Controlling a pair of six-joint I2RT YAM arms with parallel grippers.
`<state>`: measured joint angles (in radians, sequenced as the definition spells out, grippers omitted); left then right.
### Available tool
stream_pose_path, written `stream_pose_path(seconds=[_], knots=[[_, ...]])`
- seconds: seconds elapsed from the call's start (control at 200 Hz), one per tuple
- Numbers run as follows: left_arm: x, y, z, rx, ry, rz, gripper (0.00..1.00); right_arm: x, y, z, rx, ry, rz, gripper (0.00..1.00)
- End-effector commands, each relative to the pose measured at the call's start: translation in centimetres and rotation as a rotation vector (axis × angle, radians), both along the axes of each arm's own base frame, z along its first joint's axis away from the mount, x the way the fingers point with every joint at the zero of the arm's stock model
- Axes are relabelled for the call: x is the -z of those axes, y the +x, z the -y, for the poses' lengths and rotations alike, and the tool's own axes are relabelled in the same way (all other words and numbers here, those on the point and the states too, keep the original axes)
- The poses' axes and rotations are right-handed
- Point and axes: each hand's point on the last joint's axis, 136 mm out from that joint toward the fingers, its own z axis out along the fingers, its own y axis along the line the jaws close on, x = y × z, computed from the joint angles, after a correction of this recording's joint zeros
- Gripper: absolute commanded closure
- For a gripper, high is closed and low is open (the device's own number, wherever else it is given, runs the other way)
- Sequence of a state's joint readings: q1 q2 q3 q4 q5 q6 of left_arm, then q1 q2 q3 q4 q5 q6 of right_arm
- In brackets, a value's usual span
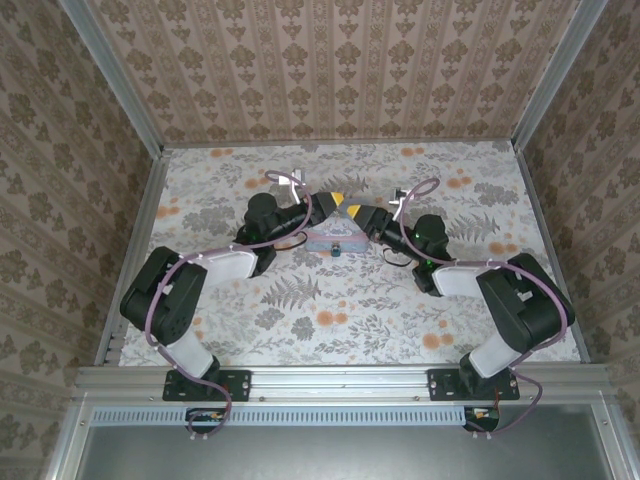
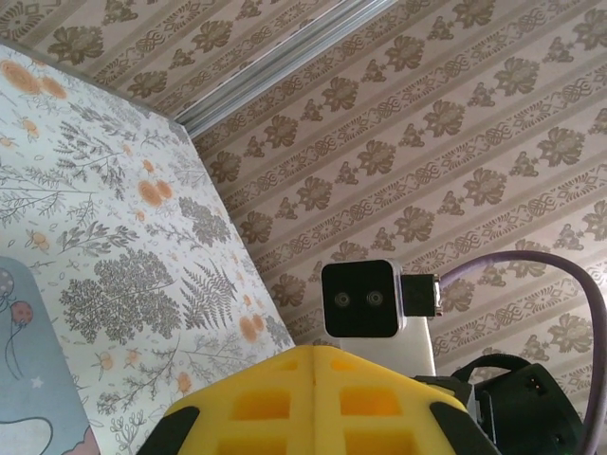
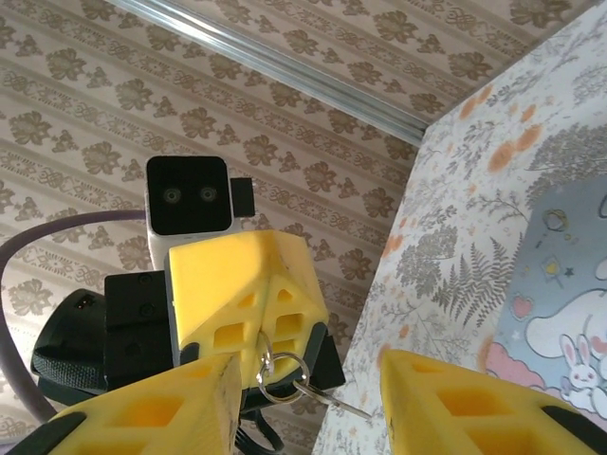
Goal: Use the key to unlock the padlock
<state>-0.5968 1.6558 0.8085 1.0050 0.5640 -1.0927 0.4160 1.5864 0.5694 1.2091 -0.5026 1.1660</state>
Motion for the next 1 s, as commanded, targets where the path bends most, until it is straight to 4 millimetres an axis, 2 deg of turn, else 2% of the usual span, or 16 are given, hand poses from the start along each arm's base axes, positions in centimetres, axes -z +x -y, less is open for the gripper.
stream_pose_path(seconds=[0.0,0.45,0.715,0.995], knots=[[-1.0,-0.1,0.3,-0.002,-0.039,0.032,1.00,-2.3,-0.1,-0.9,-0.025,0.049,0.073,0.57],[-0.4,0.2,0.2,-0.045,-0.074,-0.007,1.00,-2.8,-0.4,-2.4,-0.045,0.067,0.080,0.61],[0.1,0.1,0.5,-0.049,-0.098,-0.032,1.00,-3.0,0.0,-2.5,-0.037,0.072,0.081,0.64],[0.3,0.0,0.6,-0.055,-0.136,-0.057,1.00,-2.3,0.6,-2.5,-0.024,0.072,0.059,0.79]])
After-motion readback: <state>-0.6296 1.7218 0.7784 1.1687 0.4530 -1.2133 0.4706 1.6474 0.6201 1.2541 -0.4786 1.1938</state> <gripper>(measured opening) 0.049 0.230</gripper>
